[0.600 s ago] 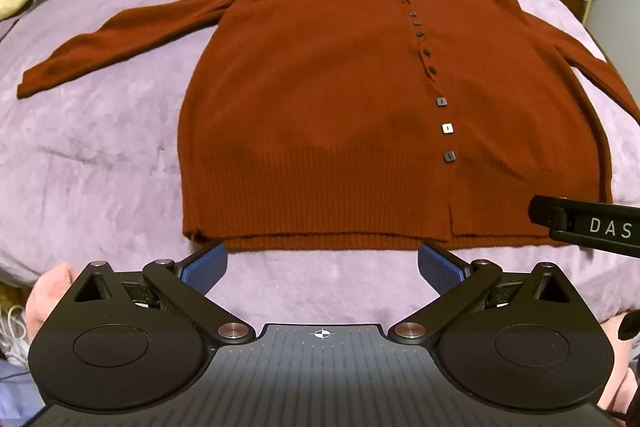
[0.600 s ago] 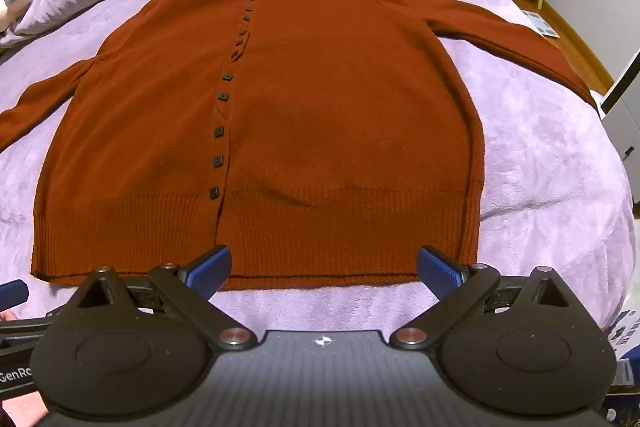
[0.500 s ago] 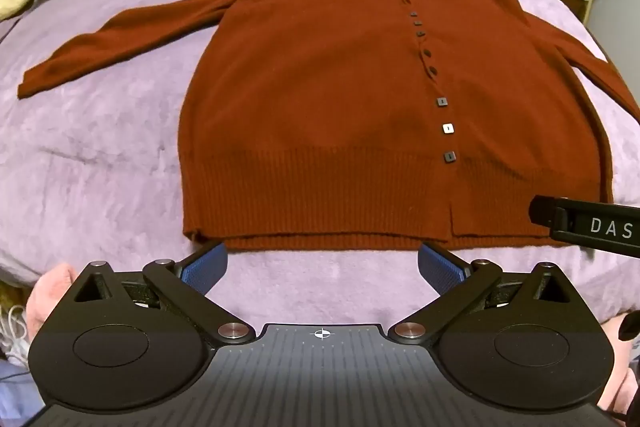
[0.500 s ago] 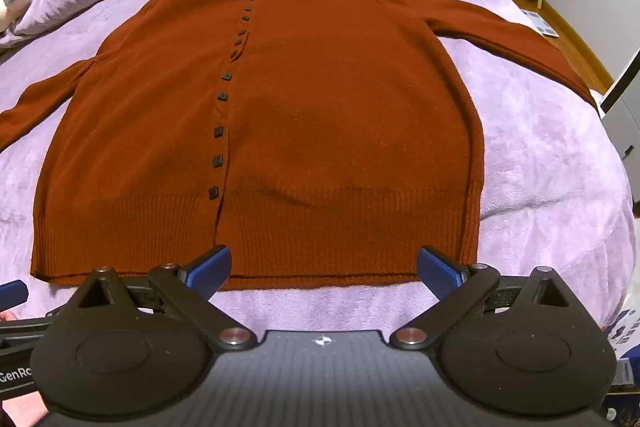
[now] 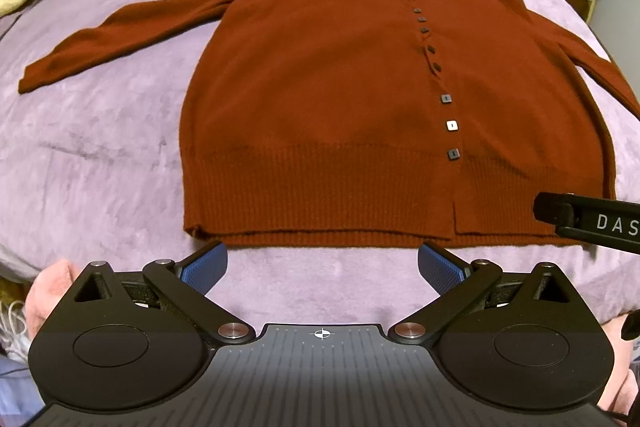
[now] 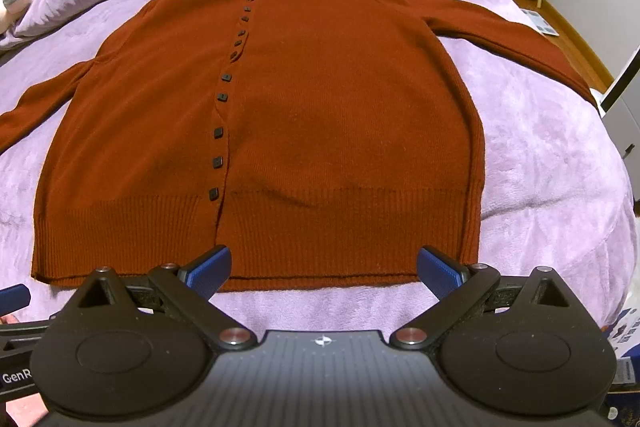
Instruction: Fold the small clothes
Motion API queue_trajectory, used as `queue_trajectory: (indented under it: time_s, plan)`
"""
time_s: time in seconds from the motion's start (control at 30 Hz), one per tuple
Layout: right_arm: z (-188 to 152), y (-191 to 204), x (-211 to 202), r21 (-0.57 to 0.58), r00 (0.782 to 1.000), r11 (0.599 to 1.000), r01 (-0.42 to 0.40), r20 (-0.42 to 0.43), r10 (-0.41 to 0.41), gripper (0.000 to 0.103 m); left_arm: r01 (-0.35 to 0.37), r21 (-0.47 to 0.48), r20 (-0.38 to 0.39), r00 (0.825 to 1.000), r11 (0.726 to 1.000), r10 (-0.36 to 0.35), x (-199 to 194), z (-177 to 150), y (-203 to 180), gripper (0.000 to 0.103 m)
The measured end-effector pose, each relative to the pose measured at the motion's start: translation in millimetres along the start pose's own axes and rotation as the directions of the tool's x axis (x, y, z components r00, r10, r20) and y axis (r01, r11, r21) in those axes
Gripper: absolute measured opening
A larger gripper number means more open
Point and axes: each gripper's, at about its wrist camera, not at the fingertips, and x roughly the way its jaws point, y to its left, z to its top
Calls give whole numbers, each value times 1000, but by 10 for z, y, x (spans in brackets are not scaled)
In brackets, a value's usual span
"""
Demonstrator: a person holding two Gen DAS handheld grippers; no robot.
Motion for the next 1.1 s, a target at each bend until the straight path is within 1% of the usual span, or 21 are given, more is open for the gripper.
queue_trajectory:
  time_s: [0.2, 0.37, 0.47, 0.6, 0.9, 1.1]
  plan:
    - [-5, 1, -2, 1, 1000, 1000, 1, 0, -1, 99, -3, 0, 15, 1000, 1000, 3, -1, -13, 2, 103]
    - [4, -2, -5, 4, 1000, 1000, 1, 0, -1, 99, 3, -7, 9, 1000, 1000, -3, 0, -14, 4, 103]
    - [6, -7, -8, 6, 1000, 1000, 2, 4, -2, 99, 12, -9, 18, 1000, 1000, -12, -2, -17, 4, 103]
    - [7, -5, -5, 6, 1000, 1000, 3, 3, -3, 99, 10, -8, -5, 1000, 1000, -10, 7, -20, -2, 103]
    - [6, -3, 1, 7, 1000, 1000, 3, 2, -3, 99, 7, -23, -31, 999, 1000, -8, 21, -24, 15, 103]
    - [-7, -12, -5, 11, 1000, 1000, 0, 5, 0, 99, 17, -28, -23, 1000, 999, -18, 15, -22, 14, 103]
